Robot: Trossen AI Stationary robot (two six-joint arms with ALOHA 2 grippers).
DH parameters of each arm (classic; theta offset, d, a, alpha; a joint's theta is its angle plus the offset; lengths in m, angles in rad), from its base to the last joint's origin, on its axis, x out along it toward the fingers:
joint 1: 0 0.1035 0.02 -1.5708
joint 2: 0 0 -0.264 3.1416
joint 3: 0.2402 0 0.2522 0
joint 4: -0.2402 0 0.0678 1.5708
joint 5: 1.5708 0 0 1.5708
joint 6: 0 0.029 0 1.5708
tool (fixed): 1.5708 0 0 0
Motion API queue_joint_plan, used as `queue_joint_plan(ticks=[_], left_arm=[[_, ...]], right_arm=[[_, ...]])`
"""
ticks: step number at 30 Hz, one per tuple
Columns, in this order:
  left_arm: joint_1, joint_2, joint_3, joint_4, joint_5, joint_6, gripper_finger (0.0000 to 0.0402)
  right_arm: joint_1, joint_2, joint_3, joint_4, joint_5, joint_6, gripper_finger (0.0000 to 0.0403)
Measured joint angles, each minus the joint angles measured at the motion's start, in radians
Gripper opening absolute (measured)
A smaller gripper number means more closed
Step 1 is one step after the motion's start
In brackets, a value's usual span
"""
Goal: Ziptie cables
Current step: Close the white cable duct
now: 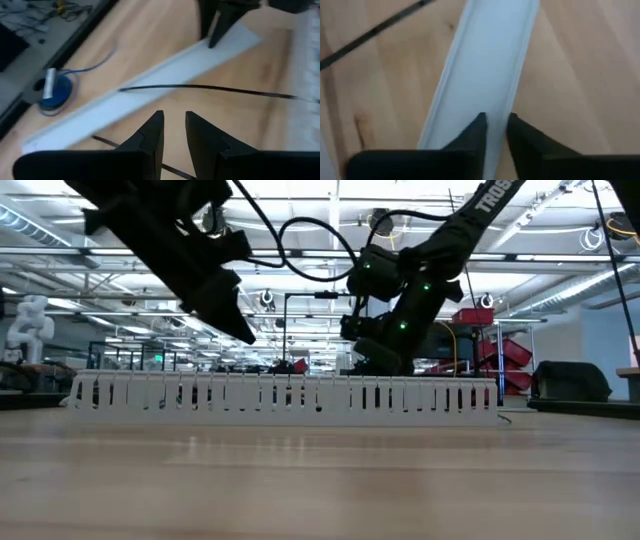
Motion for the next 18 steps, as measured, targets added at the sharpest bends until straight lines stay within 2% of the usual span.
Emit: queue_joint_plan(ticks=[2, 3, 6, 9, 14, 18], left_arm=[[0.034, 0.000, 0.005, 0.000, -0.014, 0.024, 0.0079], [0.046, 0.000, 0.005, -0.003, -0.040, 0.026, 0.0079], [0.074, 0.000, 0.004, -0.010, -0.106, 0.017, 0.0079], [0.092, 0.000, 0.002, -0.017, -0.121, -0.013, 0.0079], [0.098, 0.000, 0.001, -0.064, -0.132, 0.005, 0.0079], [0.098, 0.000, 0.001, -0.046, -0.137, 0.028, 0.0079]], right_arm=[[-0.009, 0.001, 0.004, -0.023, 0.003, -0.016, 0.0023], [-0.013, 0.001, 0.004, -0.038, 0.009, -0.026, 0.0013], [-0.022, -0.008, 0.004, -0.078, 0.019, -0.057, 0.0004], [-0.024, -0.035, -0.001, -0.148, 0.041, -0.074, 0.0002], [0.011, -0.139, -0.018, -0.336, 0.255, -0.105, 0.0001], [0.058, -0.265, -0.011, -0.418, 0.368, -0.127, 0.0001]])
